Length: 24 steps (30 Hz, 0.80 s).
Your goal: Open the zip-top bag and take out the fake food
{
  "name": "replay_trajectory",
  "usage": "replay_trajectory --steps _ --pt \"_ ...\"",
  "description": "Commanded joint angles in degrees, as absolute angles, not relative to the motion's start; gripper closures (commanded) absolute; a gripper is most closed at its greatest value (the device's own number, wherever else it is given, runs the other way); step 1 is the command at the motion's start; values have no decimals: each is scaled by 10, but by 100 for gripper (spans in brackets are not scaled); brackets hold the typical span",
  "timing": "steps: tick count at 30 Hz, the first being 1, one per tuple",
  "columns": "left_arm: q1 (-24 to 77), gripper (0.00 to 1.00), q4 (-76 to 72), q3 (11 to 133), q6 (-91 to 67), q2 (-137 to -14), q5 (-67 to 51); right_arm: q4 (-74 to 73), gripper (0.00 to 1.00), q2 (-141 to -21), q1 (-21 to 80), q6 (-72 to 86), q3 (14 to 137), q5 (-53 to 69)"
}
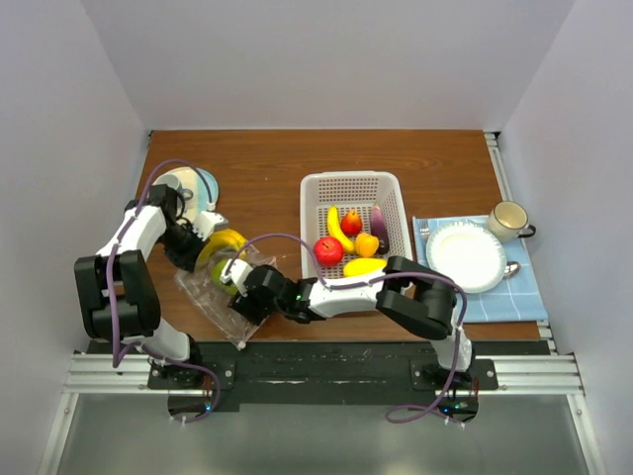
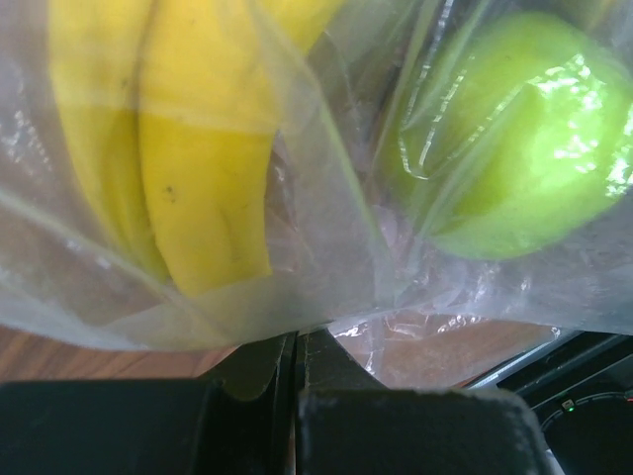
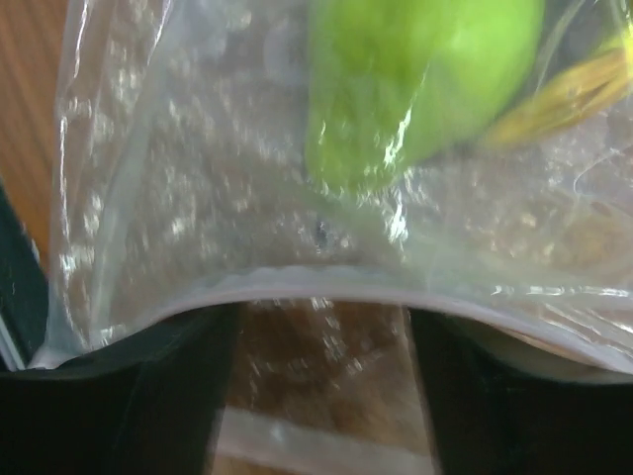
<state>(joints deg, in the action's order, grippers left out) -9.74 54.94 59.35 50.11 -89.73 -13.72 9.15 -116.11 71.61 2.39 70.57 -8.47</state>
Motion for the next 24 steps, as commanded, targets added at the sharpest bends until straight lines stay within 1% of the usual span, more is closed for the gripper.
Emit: replay_trajectory --steps 1,5,12,18,24 --pt "-100 100 548 598 509 -908 -157 150 16 -1170 715 9 771 -129" --pt "-98 100 548 588 514 -919 -162 173 10 -1186 715 -13 797 -160" --pt "-95 100 584 577 543 -950 -184 189 6 -1232 713 -38 846 -205" --pt "-95 100 623 578 570 -966 -197 171 5 -1283 704 -33 891 -206" --pt "-95 100 629 577 574 -967 -192 162 7 -1296 693 -16 879 -189"
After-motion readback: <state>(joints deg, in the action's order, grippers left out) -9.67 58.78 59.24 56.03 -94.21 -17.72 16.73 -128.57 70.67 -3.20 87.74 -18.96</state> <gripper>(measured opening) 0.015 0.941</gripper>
